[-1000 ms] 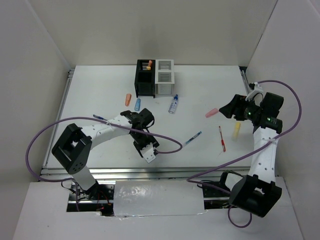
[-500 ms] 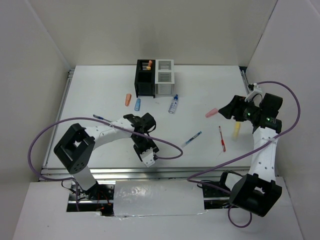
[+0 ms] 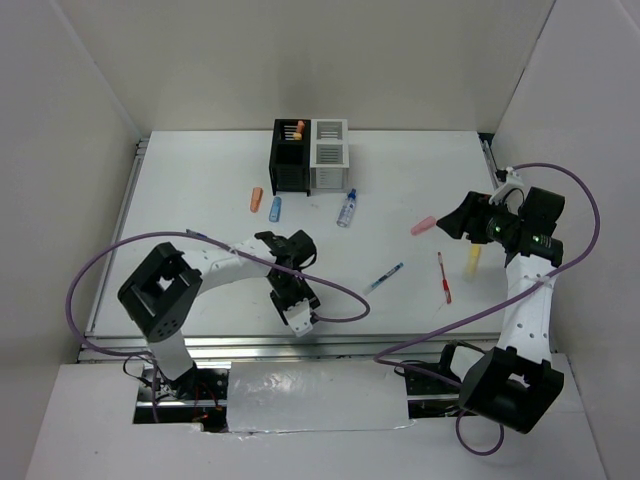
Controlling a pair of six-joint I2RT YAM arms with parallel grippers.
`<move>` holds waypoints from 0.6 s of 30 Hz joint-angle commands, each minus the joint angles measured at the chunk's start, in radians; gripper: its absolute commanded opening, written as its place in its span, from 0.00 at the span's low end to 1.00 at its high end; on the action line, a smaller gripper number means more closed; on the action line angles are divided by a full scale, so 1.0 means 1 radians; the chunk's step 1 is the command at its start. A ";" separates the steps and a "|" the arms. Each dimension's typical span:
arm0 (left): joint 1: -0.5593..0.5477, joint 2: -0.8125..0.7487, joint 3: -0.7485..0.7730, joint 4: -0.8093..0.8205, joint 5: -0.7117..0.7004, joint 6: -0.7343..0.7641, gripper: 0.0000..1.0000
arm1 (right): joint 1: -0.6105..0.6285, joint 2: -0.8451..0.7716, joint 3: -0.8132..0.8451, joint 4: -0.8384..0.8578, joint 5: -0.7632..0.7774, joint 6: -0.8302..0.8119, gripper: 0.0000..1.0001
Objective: Sort the stationery into containers
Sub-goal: Pick up the pen from the center of the board.
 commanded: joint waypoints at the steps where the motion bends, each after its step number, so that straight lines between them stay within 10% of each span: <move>1: -0.006 0.032 0.013 0.017 0.010 0.021 0.56 | -0.007 -0.004 -0.016 0.016 -0.016 -0.018 0.73; 18: 0.011 0.161 0.140 0.050 0.004 -0.040 0.47 | -0.009 0.013 -0.011 0.016 -0.022 -0.022 0.73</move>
